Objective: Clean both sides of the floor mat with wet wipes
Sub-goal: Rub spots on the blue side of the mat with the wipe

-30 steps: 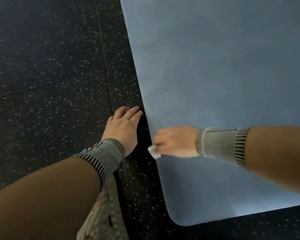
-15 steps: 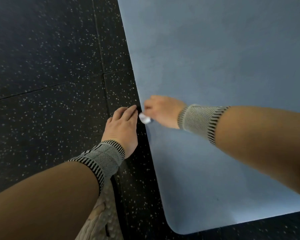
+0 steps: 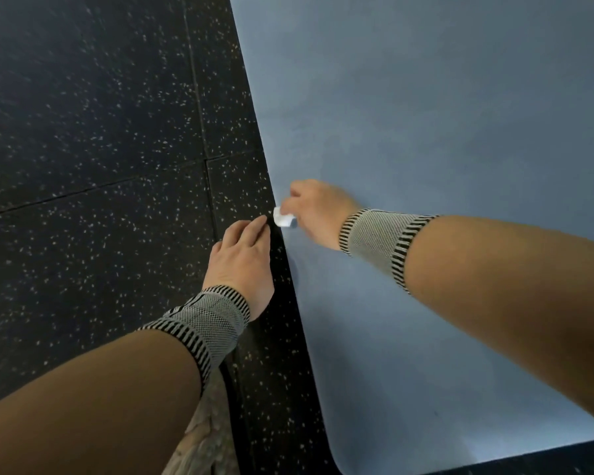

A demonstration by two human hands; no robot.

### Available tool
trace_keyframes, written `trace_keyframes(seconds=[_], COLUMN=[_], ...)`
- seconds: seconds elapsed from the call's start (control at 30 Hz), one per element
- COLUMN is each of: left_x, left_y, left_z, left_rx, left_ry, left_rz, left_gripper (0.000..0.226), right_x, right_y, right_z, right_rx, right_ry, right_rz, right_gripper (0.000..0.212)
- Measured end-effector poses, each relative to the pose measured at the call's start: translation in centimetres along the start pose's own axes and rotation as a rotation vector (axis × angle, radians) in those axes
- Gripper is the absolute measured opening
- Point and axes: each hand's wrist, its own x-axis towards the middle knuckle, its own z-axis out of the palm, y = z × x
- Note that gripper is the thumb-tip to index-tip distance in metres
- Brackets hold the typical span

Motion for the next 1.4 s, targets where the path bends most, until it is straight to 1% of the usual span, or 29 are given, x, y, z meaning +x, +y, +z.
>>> trace_keyframes(seconds=[0.03, 0.07, 0.1, 0.2, 0.23, 0.27, 0.3, 0.33, 0.37, 0.43, 0.47, 0.53, 0.63, 0.67, 0.7, 0.73, 0.77, 0.83, 0.87, 0.9, 0.93, 1.07, 1.1, 1.13, 1.2, 1.23, 1.27, 1.33, 1.4], left_x=[0.1, 0.3, 0.5, 0.8, 0.8, 0.7, 0.6, 0.4, 0.3, 0.1, 0.2, 0.4, 0.8, 0.8, 0.7, 0.7, 0.6, 0.5, 0.6, 0.7, 0.8, 1.7, 1.7, 1.8, 1.7, 1.7, 1.6, 1.7, 2.0], left_y=[0.1, 0.2, 0.2, 0.2, 0.2, 0.3, 0.5, 0.7, 0.9, 1.3, 1.5, 2.1, 2.7, 2.9, 3.2, 3.4, 3.7, 4.3, 4.5, 4.8, 5.1, 6.0, 6.2, 6.3, 6.6, 6.6, 6.7, 7.1, 7.6], left_z=[-0.2, -0.3, -0.5, -0.5, -0.3, -0.1, 0.2, 0.4, 0.6, 0.6, 0.5, 0.3, 0.2, 0.3, 0.4, 0.5, 0.6, 0.6, 0.5, 0.3, 0.1, -0.1, -0.1, 0.0, 0.3, 0.3, 0.3, 0.0, -0.3], left_rx=[-0.006, -0.013, -0.013, 0.003, 0.004, 0.003, 0.002, 0.005, 0.009, 0.015, 0.012, 0.008, 0.007, 0.010, 0.018, 0.029, 0.038, 0.053, 0.057, 0.058, 0.059, 0.050, 0.052, 0.055, 0.061, 0.065, 0.070, 0.071, 0.068], left_ry=[0.003, 0.008, 0.016, 0.023, 0.019, 0.015, 0.012, 0.008, 0.006, 0.018, 0.026, 0.043, 0.054, 0.047, 0.038, 0.030, 0.022, 0.018, 0.019, 0.021, 0.025, 0.034, 0.027, 0.018, 0.010, 0.012, 0.014, 0.020, 0.024], left_rz=[-0.006, -0.011, -0.011, 0.009, 0.020, 0.032, 0.042, 0.053, 0.061, 0.071, 0.076, 0.094, 0.130, 0.143, 0.159, 0.176, 0.189, 0.193, 0.190, 0.189, 0.190, 0.204, 0.210, 0.216, 0.210, 0.201, 0.195, 0.200, 0.221], left_gripper=[0.067, 0.067, 0.068, 0.069, 0.068, 0.068, 0.068, 0.068, 0.067, 0.066, 0.066, 0.065, 0.063, 0.063, 0.064, 0.064, 0.064, 0.064, 0.064, 0.064, 0.064, 0.062, 0.061, 0.060, 0.061, 0.062, 0.063, 0.063, 0.062], right_x=[0.1, -0.7, -2.0, -7.0, -7.9, -8.0, -7.2, -5.7, -4.3, -2.1, -2.3, -4.8, -10.5, -11.5, -11.6, -10.7, -9.3, -6.4, -5.7, -5.6, -6.6, -13.4, -14.0, -14.0, -11.6, -10.1, -8.6, -7.2, -7.8], right_y=[-0.1, -0.2, -0.4, -1.1, -1.1, -0.8, -0.4, 0.8, 1.9, 3.8, 4.0, 3.9, 2.6, 2.5, 2.6, 2.9, 3.8, 5.2, 5.4, 5.3, 5.2, 3.7, 3.8, 4.1, 4.8, 5.2, 5.7, 6.7, 7.7], right_z=[-0.1, 0.1, 0.4, 1.6, 1.7, 1.6, 1.3, 1.8, 1.6, 0.7, 0.4, 0.3, 1.0, 1.2, 0.9, 0.9, 1.3, 0.7, 0.3, 0.0, 0.1, 0.8, 0.6, 0.7, 0.5, 0.9, 1.4, 0.7, 0.4], right_rx=[-0.012, -0.008, 0.016, 0.047, 0.062, 0.059, 0.111, 0.095, 0.104, 0.082, 0.083, 0.057, 0.029, 0.011, -0.008, -0.006, 0.018, -0.048, -0.059, -0.053, -0.061, -0.009, 0.007, 0.009, 0.106, 0.142, 0.127, 0.106, 0.138], right_ry=[0.000, -0.007, -0.039, -0.206, -0.261, -0.299, -0.240, -0.114, -0.033, 0.045, 0.043, -0.007, -0.077, -0.171, -0.202, -0.163, -0.061, 0.043, 0.080, 0.079, 0.051, -0.064, -0.083, -0.082, 0.035, 0.125, 0.160, 0.170, 0.199], right_rz=[0.037, -0.003, -0.075, -0.415, -0.424, -0.371, -0.301, -0.242, -0.134, 0.075, 0.109, -0.005, -0.377, -0.399, -0.402, -0.348, -0.280, -0.037, 0.071, 0.121, 0.076, -0.269, -0.273, -0.228, -0.030, 0.076, 0.121, 0.322, 0.463], right_gripper=[0.030, 0.030, 0.031, 0.025, 0.020, 0.010, 0.005, 0.017, 0.021, 0.013, 0.015, 0.019, 0.033, 0.027, 0.013, 0.018, 0.028, 0.019, 0.023, 0.030, 0.034, 0.035, 0.035, 0.027, 0.005, 0.009, 0.014, 0.022, 0.019])
